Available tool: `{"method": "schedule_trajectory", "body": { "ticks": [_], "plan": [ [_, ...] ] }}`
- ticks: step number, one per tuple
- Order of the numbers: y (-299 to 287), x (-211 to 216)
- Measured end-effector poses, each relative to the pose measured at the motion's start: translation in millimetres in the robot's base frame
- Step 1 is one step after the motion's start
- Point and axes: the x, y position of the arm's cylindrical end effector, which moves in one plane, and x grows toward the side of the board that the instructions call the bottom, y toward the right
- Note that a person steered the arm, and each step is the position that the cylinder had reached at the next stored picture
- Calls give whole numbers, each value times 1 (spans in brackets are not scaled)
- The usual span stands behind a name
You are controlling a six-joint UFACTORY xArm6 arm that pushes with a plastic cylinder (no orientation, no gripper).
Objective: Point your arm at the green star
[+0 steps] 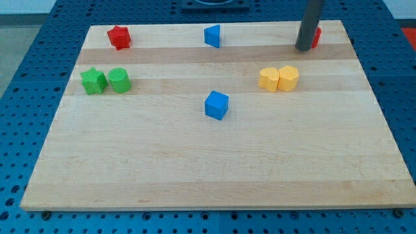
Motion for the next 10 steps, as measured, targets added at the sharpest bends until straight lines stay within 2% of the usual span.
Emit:
{"method": "schedule_trajectory", "body": {
  "ticks": [2,3,5,10],
  "plan": [
    [-2,3],
    [-20,27],
    [-99,49],
    [-332,49]
  ]
}}
